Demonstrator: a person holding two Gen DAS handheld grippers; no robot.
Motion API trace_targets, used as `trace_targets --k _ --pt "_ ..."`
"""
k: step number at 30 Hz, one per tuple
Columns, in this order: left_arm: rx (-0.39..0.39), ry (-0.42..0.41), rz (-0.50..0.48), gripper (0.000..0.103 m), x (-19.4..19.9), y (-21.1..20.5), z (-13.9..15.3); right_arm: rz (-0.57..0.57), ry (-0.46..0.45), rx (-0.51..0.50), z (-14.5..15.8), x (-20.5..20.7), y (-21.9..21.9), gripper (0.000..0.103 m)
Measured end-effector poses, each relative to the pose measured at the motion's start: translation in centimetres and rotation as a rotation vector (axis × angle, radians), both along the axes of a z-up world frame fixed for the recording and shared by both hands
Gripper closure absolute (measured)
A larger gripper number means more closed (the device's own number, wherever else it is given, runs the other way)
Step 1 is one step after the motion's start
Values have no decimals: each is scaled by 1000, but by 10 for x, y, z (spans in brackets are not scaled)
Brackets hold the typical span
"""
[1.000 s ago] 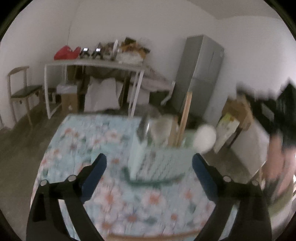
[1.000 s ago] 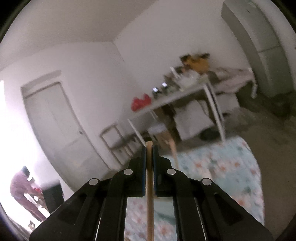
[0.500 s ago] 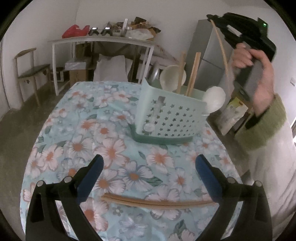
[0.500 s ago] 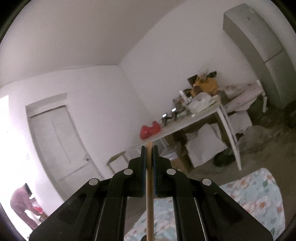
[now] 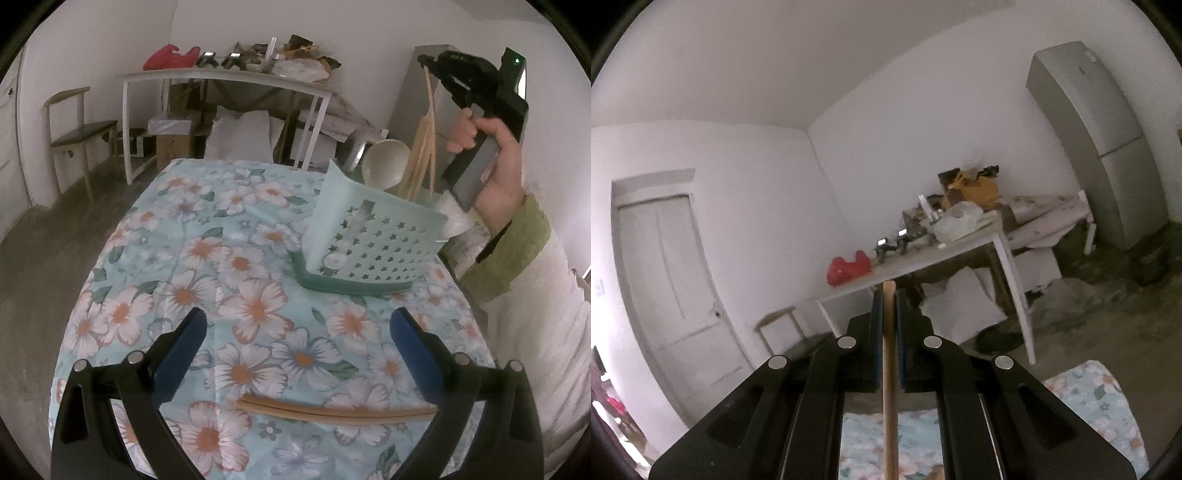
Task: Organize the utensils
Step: 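Lower the right tool's chopstick into the mint holder and open it, then move both tools back to the pile and close the right tool on a chopstick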
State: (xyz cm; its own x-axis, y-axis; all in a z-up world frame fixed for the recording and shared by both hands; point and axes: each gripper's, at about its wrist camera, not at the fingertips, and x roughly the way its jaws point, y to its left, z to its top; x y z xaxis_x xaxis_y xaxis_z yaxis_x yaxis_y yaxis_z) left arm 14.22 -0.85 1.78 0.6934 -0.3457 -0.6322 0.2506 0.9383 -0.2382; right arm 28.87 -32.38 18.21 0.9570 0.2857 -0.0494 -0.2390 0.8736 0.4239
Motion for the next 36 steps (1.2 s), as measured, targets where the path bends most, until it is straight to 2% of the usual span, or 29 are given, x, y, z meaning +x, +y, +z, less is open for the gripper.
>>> trace_targets --k 14,16,18,21,26,28,30,33,36 --pt "2 -6 20 6 -4 1 2 -21 9 -65 -3 -8 2 95" --pt "11 -7 25 6 -5 1 2 -7 21 -74 -2 -17 -1 89" --pt "20 -6 32 6 -6 1 2 -6 23 -70 0 -29 -5 72" --pt "33 -8 46 6 -8 2 2 2 5 -57 9 -56 -15 64" --pt "69 -9 79 6 -10 3 2 55 -21 -115 20 -115 -20 52" --pt "94 -9 93 6 -12 2 0 136 31 -145 11 -128 -16 50" --pt "118 6 100 6 -12 2 -4 220 121 -176 -7 -132 -9 49" --pt "232 64 131 6 -10 -4 -16 374 385 -256 -65 -126 17 49" --pt "356 134 145 6 -8 -10 -34 470 589 -327 -119 -124 43 51"
